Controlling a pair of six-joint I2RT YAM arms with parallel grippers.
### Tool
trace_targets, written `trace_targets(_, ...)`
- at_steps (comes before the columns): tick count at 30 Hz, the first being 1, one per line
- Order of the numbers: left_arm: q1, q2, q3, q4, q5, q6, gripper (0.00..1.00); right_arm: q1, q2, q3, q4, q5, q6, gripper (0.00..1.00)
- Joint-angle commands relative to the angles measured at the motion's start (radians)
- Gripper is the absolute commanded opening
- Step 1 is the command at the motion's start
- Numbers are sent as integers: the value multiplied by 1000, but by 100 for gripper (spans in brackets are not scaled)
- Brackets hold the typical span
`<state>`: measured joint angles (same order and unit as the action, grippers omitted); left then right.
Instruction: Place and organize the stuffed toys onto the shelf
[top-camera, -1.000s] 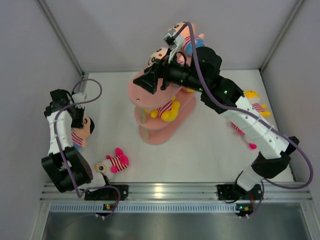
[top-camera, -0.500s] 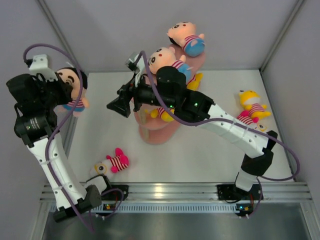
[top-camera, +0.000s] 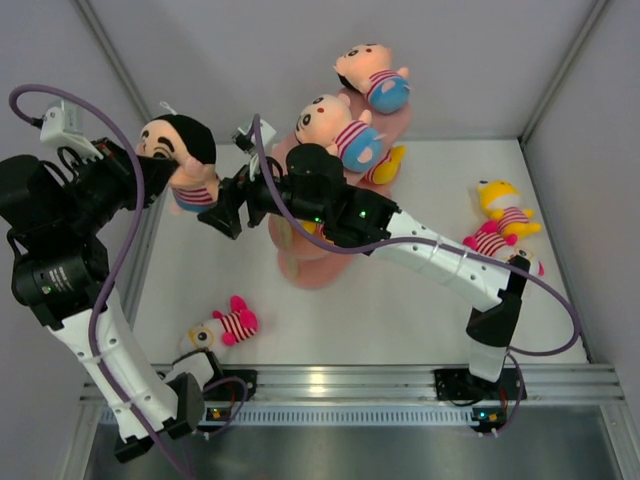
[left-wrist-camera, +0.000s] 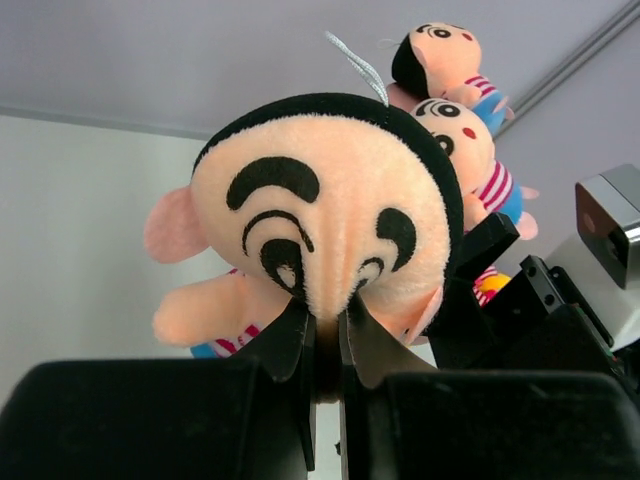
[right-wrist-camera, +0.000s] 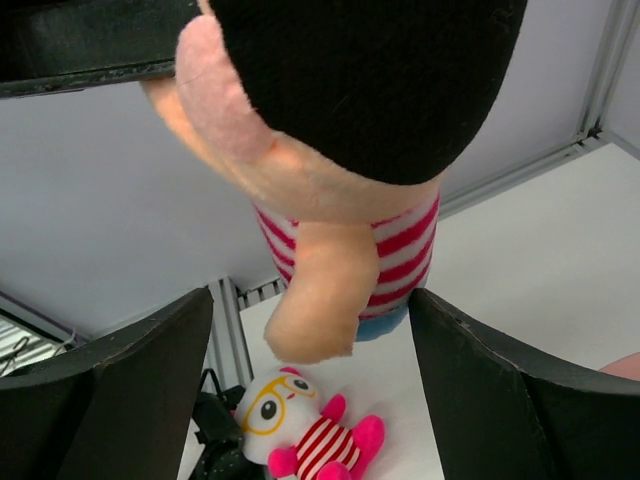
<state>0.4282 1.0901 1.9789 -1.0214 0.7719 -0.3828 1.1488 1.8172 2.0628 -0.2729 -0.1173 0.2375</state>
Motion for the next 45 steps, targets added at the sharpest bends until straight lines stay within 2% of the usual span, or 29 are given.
trace_targets(1,3,-13,47,7,72,-65,0,-11,7,31,92,25,31,80)
trace_targets(4,3,-15,58,9,101,-83,0,-17,30,34,109,25,54,78)
trace_targets(6,3,-18,57,9,124,-91,0,-17,42,42,115,37,65,70)
trace_targets(10,3,-35,44,10,145,-77,0,-29,42,60,121,38,82,28)
trace_targets(11,3,-35,43,9,142,-50,0,-35,24,57,110,31,85,9)
trace_targets(12,3,-39,32,10,136,-33,0,-40,15,57,97,4,86,2)
trace_targets(13,3,-42,26,11,132,-13,9,-49,2,56,81,-8,85,0)
trace_targets(15,3,-50,-6,9,118,59,53,-58,-41,57,0,-62,68,0)
trace_targets(18,3,-59,-38,9,121,159,93,-83,-99,89,-177,-164,23,0)
trace_targets(19,3,-61,-41,9,110,182,98,-96,-128,94,-228,-186,13,0)
trace_targets(23,1,-52,-5,9,61,294,99,-119,-200,60,-399,-223,-27,0)
trace_targets(25,3,-48,6,3,134,343,99,-133,-243,19,-434,-237,-32,0)
trace_targets(26,3,-53,0,-6,235,416,99,-133,-258,10,-449,-239,-44,0)
trace_targets(28,3,-79,-26,-29,350,505,99,-133,-277,5,-504,-232,-59,0)
trace_targets(29,3,-90,-52,-92,425,648,99,-136,-283,5,-520,-223,-73,0)
trace_targets(32,3,-125,-101,-114,409,761,99,-139,-291,7,-555,-205,-83,0)
trace_targets(35,1,-139,-123,-115,380,801,99,-139,-283,7,-536,-226,-69,0)
trace_targets(40,3,-179,-173,-115,510,809,99,-138,-237,11,-494,-297,-52,0)
trace_targets(45,1,-183,-175,-118,550,821,99,-135,-205,30,-480,-357,-53,0)
